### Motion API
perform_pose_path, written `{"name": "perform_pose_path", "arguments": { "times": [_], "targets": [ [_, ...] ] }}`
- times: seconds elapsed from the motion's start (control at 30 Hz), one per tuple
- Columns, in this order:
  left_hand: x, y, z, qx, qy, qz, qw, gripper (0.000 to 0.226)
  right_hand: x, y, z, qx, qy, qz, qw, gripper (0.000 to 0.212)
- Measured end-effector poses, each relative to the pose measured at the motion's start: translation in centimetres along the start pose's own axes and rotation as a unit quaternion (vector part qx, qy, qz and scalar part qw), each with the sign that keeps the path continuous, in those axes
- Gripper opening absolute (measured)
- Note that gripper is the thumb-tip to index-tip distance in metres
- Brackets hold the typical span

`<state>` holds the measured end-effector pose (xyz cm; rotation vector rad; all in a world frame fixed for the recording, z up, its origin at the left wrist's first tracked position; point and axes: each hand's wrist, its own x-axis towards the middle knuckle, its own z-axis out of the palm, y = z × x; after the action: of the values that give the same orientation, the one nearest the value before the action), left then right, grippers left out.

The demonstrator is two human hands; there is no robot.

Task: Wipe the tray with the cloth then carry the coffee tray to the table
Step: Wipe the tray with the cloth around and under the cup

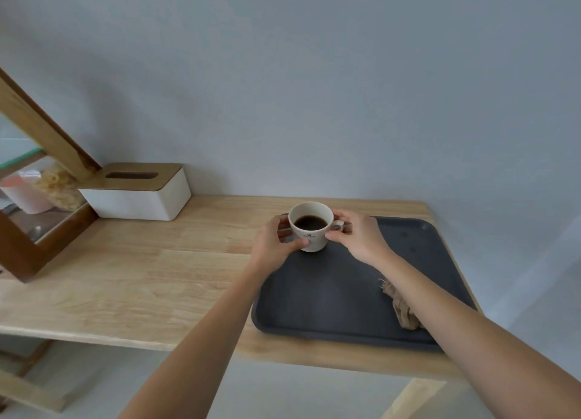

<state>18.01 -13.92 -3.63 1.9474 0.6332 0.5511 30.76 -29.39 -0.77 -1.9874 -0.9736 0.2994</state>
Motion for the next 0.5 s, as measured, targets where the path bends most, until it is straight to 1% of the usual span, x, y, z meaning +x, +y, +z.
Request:
{"name": "perform_pose_path", "arguments": {
  "times": [0.23, 0.5],
  "targets": [
    [2.8, -1.5, -2.5, 0.015, -0.001, -0.009, 1.0, 0.058, 3.4, -0.7, 2.7, 0.006, -0.009, 0.02, 1.0, 0.046],
    [3.0, -2.6, -2.4, 0.021, 0.001, -0.001, 1.0, 0.059, 3.9, 0.1, 3.5, 0.02, -0.011, 0.023, 0.999, 0.047]
  ]
}}
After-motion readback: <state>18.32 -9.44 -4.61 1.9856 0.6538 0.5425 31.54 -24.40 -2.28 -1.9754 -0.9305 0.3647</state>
